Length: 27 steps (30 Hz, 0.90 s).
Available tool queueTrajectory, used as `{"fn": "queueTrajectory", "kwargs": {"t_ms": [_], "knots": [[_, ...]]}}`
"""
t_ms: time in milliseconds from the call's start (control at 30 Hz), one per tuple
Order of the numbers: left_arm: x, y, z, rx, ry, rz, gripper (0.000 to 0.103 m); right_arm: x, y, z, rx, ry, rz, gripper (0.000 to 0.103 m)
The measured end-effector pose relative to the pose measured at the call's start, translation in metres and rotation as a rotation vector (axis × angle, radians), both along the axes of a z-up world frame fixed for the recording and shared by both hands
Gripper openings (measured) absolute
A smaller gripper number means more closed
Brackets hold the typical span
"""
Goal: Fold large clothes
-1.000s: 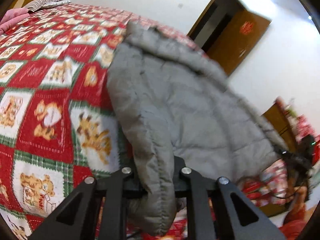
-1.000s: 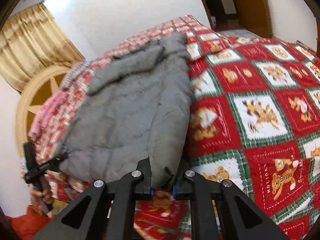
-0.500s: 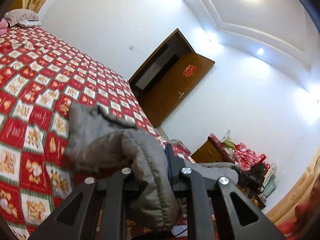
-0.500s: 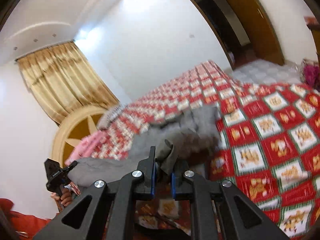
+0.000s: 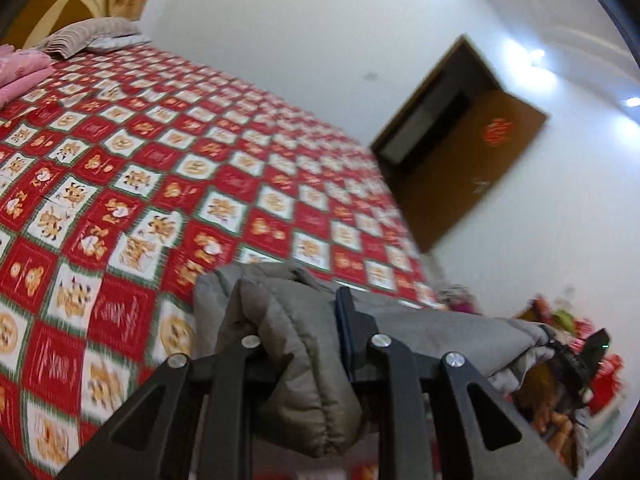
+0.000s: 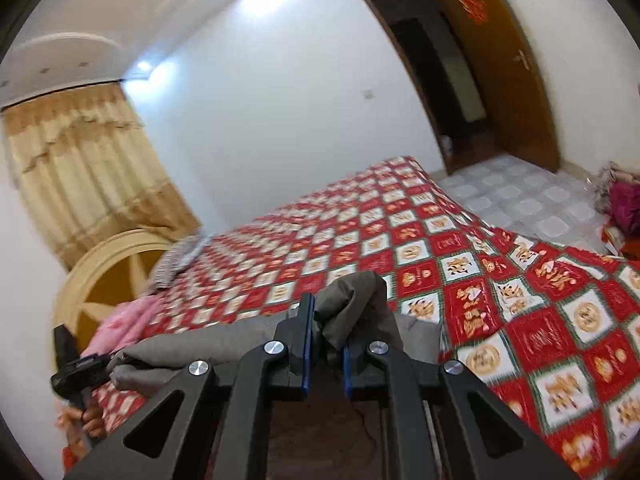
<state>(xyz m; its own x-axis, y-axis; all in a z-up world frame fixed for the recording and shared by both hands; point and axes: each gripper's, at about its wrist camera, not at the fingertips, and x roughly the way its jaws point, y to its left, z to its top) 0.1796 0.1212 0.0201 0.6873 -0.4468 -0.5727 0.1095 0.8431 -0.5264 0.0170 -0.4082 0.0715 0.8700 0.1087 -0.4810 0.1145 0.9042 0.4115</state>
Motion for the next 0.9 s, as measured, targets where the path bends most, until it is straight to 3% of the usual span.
{"fn": "queueTrajectory", "kwargs": {"t_ms": [167,267,333,400,467,500,567,633,700,767,833,900], "knots": [[0.058,-0.014,-0.046,0.062,0.138,0.065,0.023,0.093,-0.001,-0.071,-0.053,0.129,-0.094,0.01],[0.081,-0.019,-0.074,0.086,0.205,0.078,0.028,0.123,0.002,-0.112,-0.104,0.185,-0.144,0.011],[0.091,-0.018,-0.091,0.06,0.259,0.084,0.039,0.138,0.001,-0.139,-0.109,0.213,-0.18,0.014],[0.098,-0.004,-0.109,-0.057,0.325,0.075,0.048,0.148,-0.002,-0.163,-0.115,0.257,-0.215,0.034],[0.099,0.011,-0.119,-0.185,0.357,0.06,0.053,0.153,-0.007,-0.186,-0.101,0.3,-0.232,0.078],[0.098,0.024,-0.12,-0.262,0.359,0.049,0.057,0.153,-0.013,-0.197,-0.077,0.319,-0.247,0.084],[0.093,0.041,-0.114,-0.326,0.345,0.06,0.072,0.148,-0.027,-0.209,0.037,0.319,-0.236,0.086],[0.081,0.06,-0.093,-0.272,0.278,0.156,0.103,0.142,-0.043,-0.212,0.139,0.32,-0.24,0.086],[0.061,0.075,-0.063,-0.171,0.183,0.256,0.103,0.127,-0.052,-0.195,0.177,0.263,-0.253,0.086],[0.046,0.079,-0.04,-0.094,0.133,0.283,0.103,0.107,-0.055,-0.164,0.137,0.181,-0.276,0.086],[0.031,0.064,-0.019,0.026,0.084,0.308,0.103,0.077,-0.047,-0.119,0.013,0.061,-0.321,0.086],[0.019,0.025,-0.005,0.159,0.025,0.245,0.103,0.064,-0.025,-0.086,-0.108,-0.001,-0.284,0.086]]}}
